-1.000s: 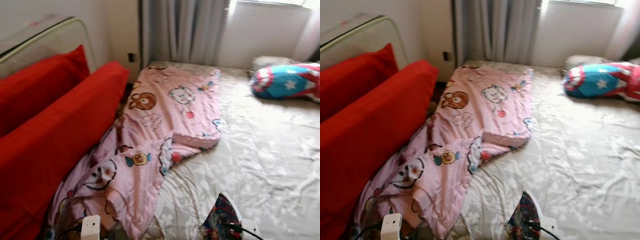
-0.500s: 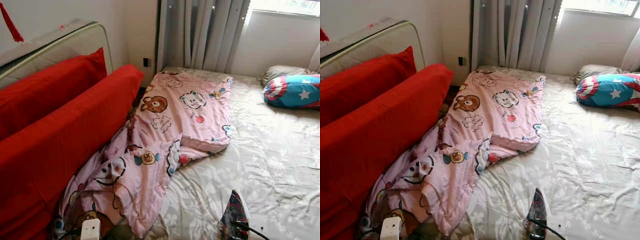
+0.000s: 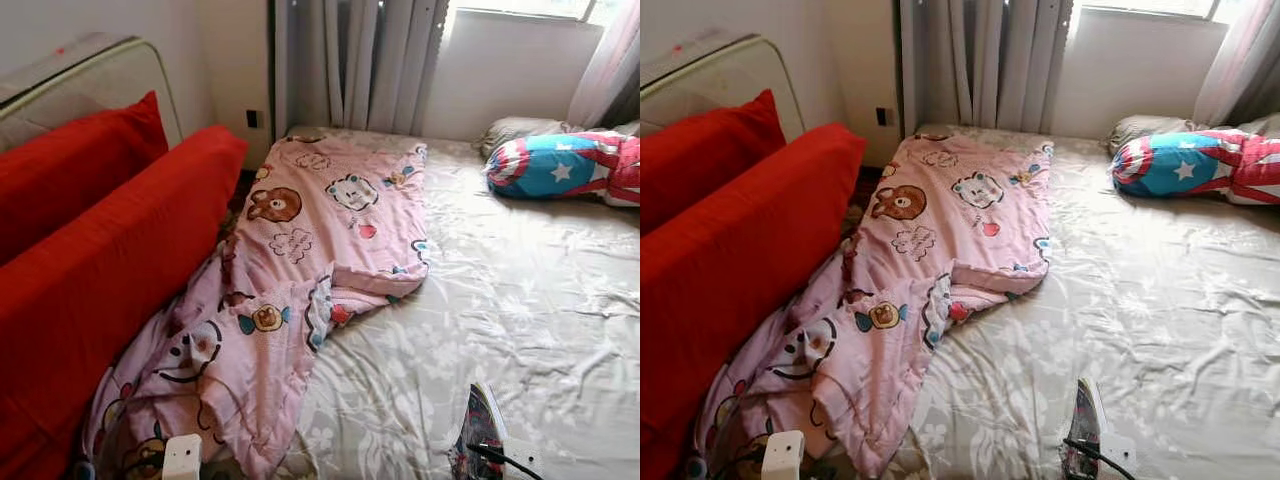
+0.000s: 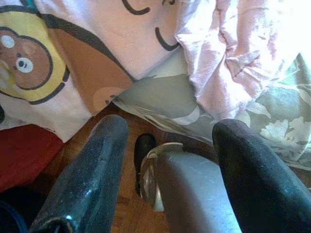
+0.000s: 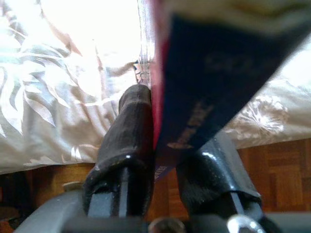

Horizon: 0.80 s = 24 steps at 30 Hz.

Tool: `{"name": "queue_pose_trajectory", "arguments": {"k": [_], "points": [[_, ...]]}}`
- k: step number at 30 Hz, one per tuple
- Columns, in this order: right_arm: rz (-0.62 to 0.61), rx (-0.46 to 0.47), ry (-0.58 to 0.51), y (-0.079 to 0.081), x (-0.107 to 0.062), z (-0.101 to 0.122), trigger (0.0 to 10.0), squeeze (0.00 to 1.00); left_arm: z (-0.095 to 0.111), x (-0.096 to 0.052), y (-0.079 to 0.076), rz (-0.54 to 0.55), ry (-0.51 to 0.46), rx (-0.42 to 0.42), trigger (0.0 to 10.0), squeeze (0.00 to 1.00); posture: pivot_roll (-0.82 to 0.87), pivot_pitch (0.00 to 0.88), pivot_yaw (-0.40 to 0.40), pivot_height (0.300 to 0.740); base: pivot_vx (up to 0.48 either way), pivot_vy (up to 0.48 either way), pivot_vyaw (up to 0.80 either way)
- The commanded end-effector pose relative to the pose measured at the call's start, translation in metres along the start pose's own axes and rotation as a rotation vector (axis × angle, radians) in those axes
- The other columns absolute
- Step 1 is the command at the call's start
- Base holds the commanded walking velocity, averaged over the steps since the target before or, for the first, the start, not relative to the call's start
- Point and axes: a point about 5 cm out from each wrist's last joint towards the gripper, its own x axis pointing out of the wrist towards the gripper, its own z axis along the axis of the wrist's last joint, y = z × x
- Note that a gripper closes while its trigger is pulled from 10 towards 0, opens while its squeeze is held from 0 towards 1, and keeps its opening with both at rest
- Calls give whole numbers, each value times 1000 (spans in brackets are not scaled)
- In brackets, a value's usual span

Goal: Clean up the room

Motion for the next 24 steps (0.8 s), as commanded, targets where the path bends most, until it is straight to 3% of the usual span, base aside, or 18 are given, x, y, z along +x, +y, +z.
{"name": "queue_pose_trajectory", "arguments": {"k": [1, 7, 16, 24], "points": [[-12, 11, -16, -4, 0, 4, 10000, 0, -1, 0, -1, -11, 2, 32, 10000, 0, -40, 0, -71, 738, 0, 0, -663], [-8, 20, -36, -4, 0, 6, 10000, 0, -1, 0, -1, -13, 0, 40, 10000, 0, -40, 0, -72, 738, 0, -81, -580], [-12, 24, -35, -5, 0, 6, 10000, 0, 0, 0, -3, -20, -1, 48, 10000, 0, -45, 0, -72, 738, 0, -251, 0], [-8, 25, -28, -5, 0, 6, 10000, 0, 0, 0, -3, -19, -5, 51, 10000, 0, -42, 0, -74, 738, 0, -258, -768]]}}
